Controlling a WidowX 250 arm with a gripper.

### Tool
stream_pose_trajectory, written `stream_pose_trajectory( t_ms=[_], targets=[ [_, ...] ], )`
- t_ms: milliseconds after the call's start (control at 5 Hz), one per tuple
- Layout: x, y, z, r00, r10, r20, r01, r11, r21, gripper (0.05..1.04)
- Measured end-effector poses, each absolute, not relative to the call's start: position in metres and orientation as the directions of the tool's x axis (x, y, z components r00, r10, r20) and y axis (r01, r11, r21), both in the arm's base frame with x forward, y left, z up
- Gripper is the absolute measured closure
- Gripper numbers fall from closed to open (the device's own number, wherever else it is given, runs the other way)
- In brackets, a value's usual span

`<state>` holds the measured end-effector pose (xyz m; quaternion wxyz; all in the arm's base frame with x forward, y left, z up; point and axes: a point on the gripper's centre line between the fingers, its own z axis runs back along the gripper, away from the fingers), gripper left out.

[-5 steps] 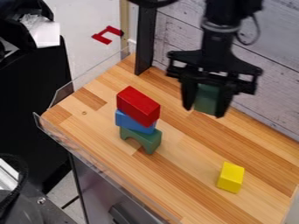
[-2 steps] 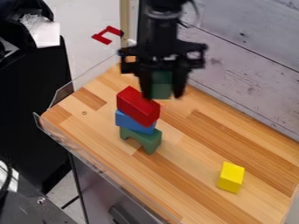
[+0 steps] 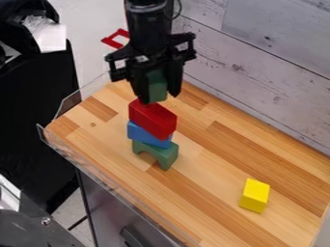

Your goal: Remove the green cube off of the yellow block and place it on top of the red block

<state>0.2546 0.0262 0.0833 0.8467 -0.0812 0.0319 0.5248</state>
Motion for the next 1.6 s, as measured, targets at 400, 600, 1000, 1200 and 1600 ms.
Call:
stream_pose_trajectory(
  t_ms=[400,600,1000,1200,1600],
  targets=[
    [0.258,0.023,0.076,0.388,0.900,-0.197,-0.922,0.379,-0.086,0.532],
    [0.257,0.019,0.074,0.379,0.900,-0.213,-0.925,0.368,-0.092,0.532],
    [0.252,0.011,0.070,0.383,0.883,-0.272,-0.924,0.363,-0.122,0.532],
    [0.250,0.014,0.067,0.367,0.873,-0.322,-0.930,0.340,-0.137,0.532],
    [0.243,0.020,0.057,0.339,0.871,-0.356,-0.940,0.327,-0.096,0.184]
  ],
)
